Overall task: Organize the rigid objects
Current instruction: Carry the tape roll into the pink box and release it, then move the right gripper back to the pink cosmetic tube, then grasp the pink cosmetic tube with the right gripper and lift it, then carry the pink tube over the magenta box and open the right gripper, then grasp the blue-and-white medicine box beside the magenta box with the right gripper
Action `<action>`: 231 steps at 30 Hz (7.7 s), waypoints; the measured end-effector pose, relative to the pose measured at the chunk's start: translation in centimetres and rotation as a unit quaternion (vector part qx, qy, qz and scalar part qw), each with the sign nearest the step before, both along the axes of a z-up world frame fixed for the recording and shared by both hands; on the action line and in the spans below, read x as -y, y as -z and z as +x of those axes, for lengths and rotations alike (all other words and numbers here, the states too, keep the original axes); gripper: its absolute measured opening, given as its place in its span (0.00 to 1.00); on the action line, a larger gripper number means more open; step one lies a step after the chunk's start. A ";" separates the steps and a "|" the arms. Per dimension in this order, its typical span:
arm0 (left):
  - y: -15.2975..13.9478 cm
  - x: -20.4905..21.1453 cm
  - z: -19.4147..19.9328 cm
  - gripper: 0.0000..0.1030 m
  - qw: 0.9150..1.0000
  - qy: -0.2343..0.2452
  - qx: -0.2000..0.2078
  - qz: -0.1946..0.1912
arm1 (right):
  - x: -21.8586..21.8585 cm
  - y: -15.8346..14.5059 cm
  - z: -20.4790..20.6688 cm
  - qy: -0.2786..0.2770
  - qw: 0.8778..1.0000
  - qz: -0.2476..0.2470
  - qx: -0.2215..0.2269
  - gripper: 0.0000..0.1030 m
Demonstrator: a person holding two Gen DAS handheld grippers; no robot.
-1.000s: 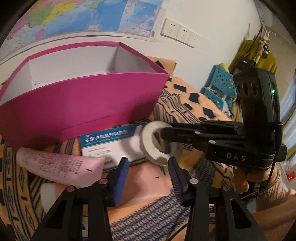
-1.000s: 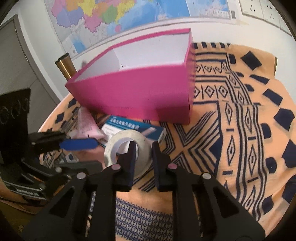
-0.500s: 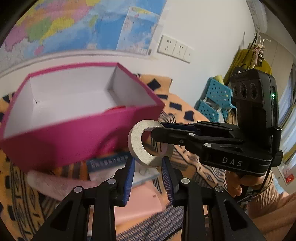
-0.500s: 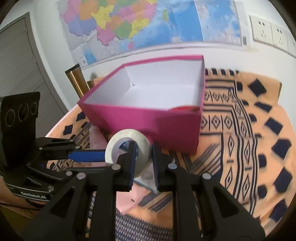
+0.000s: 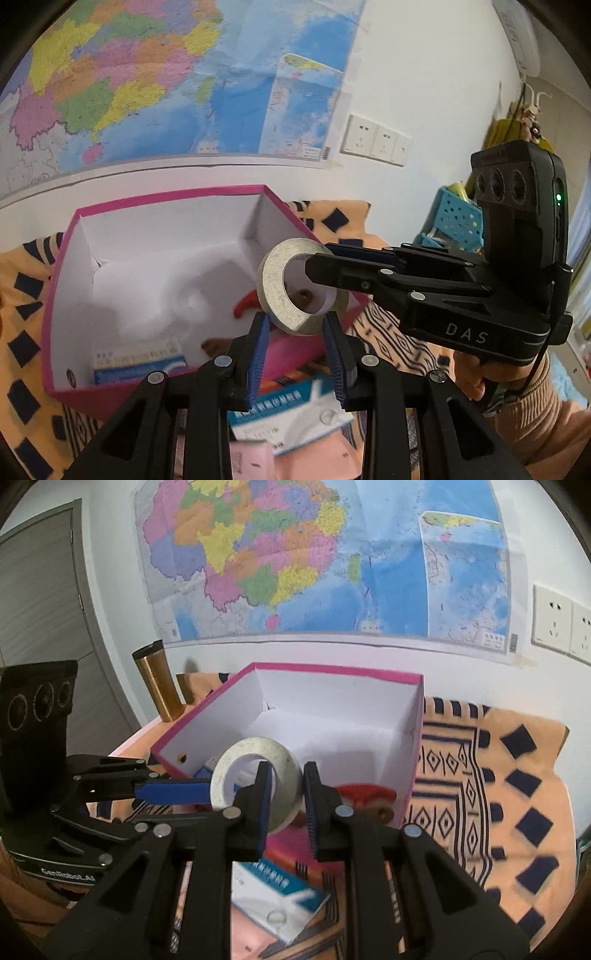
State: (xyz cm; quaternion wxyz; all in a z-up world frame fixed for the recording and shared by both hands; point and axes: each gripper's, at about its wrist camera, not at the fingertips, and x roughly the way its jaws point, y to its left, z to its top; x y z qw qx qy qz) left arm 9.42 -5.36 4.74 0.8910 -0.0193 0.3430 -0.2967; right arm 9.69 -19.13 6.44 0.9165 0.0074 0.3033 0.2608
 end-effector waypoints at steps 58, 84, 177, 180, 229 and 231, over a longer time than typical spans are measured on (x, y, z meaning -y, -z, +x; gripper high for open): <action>8.3 -14.1 -2.6 0.41 0.981 -0.174 -0.079 0.023 | -3.8 10.3 -5.0 -0.080 0.976 0.088 -0.182 0.44; 9.9 -11.1 -2.4 0.46 0.991 -0.070 -0.114 0.014 | -3.8 11.5 -3.5 -0.035 0.978 0.089 -0.187 0.44; 1.3 -10.0 -0.2 0.49 0.986 -0.138 0.034 0.083 | -3.7 4.7 5.3 0.005 0.994 0.035 -0.107 0.33; 1.1 -10.1 -1.2 0.50 0.988 -0.132 0.037 0.070 | -2.9 3.9 4.0 0.004 0.994 0.048 -0.094 0.33; 9.9 -1.5 -1.9 0.45 0.990 -0.009 -0.130 0.060 | 3.8 12.2 -3.9 0.072 0.975 0.080 -0.195 0.42; 9.9 -1.2 -1.9 0.44 0.989 -0.006 -0.130 0.063 | 3.7 12.3 -3.8 0.069 0.974 0.083 -0.199 0.38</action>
